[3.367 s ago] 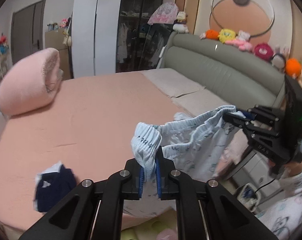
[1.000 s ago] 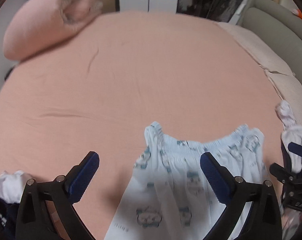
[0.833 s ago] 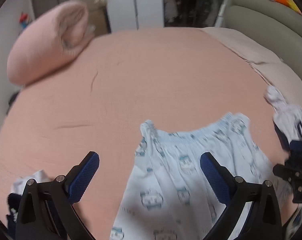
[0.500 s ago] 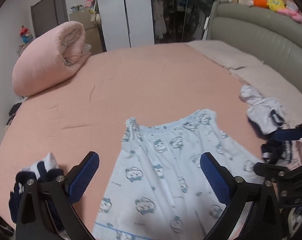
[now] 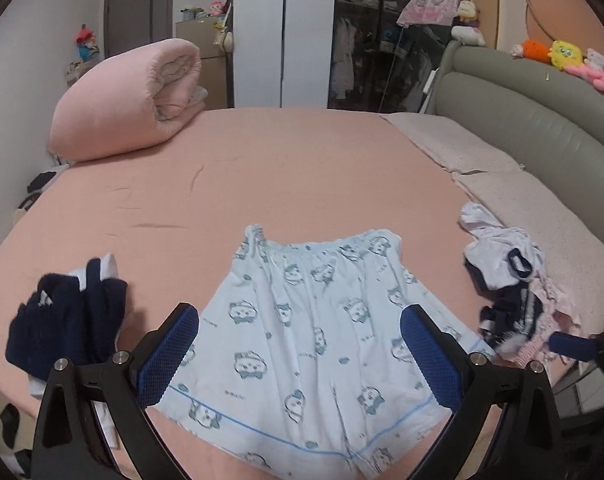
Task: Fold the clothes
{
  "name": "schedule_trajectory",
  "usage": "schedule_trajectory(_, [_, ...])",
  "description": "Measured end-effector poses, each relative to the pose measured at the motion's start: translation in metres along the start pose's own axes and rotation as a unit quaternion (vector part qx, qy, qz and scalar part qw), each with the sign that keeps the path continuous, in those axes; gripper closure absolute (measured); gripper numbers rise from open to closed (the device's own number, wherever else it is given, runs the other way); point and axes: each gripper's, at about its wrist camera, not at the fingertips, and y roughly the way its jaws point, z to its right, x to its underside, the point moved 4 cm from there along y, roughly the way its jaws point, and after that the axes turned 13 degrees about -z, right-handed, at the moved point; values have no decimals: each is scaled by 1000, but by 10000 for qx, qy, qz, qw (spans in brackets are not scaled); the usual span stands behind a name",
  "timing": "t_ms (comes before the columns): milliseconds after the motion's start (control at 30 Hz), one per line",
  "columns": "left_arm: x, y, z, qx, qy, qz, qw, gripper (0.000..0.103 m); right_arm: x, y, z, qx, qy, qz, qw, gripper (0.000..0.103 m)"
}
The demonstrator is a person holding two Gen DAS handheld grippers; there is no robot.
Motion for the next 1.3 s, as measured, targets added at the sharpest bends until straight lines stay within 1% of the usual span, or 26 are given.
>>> schedule_trajectory(100, [6,-1,6,-180,127,85,9997,0,6,12,2,-193,70,-95,9997,23])
schedule_trajectory(167, [9,2,10,-279,185,109,9994,0,10,21,0,-184,32,-157,9997,23])
schedule_trajectory(233, [12,8,13,-197,136,31,9997,0,13,30,-3,-108,-41,-211,9997,23])
schedule_trajectory(300, [17,17,16,-26,24,-132,9999,0,16,40,-7,5,-133,-246,9996,23])
schedule_trajectory(333, [20,23,19,-33,14,-206,9998,0,19,45,-7,7,-134,-277,9995,23])
schedule_trajectory(433, [29,41,27,-88,61,-443,9990,0,21,58,-6,-197,-95,-441,9988,23])
schedule_trajectory(567, [40,62,41,-121,315,-691,9970,0,24,73,6,-391,61,-658,9970,23])
schedule_trajectory(633, [44,70,49,-51,438,-806,9958,0,27,80,14,-469,173,-774,9958,23])
schedule_trajectory(700, [49,77,57,71,556,-912,9943,0,31,87,23,-645,332,-866,9936,23])
schedule_trajectory(767, [53,84,69,276,768,-1032,9913,0,35,94,33,-933,540,-957,9896,23])
schedule_trajectory(833, [55,84,78,342,973,-939,9902,0,40,104,43,-1189,685,-1112,9843,22])
schedule_trajectory(867, [55,84,83,347,1095,-867,9896,0,43,108,47,-1253,733,-1187,9823,22])
schedule_trajectory(967, [55,87,88,219,1289,-809,9881,0,48,116,60,-1239,782,-1293,9807,22])
schedule_trajectory(1033, [55,90,88,111,1328,-818,9877,0,50,116,68,-1204,835,-1217,9817,22])
schedule_trajectory(1067, [57,92,88,80,1352,-836,9873,0,51,116,72,-1261,879,-1174,9811,22])
schedule_trajectory(1133, [59,97,88,76,1374,-902,9864,0,53,117,78,-1572,1009,-1146,9757,22])
schedule_trajectory(1200, [62,100,89,140,1350,-974,9860,0,54,121,86,-1956,1273,-1118,9660,22])
schedule_trajectory(1267, [65,103,90,146,1339,-985,9860,0,53,128,94,-2538,1666,-1047,9470,22])
schedule_trajectory(1300, [66,104,90,134,1365,-988,9856,0,52,132,97,-2762,1862,-1032,9372,22])
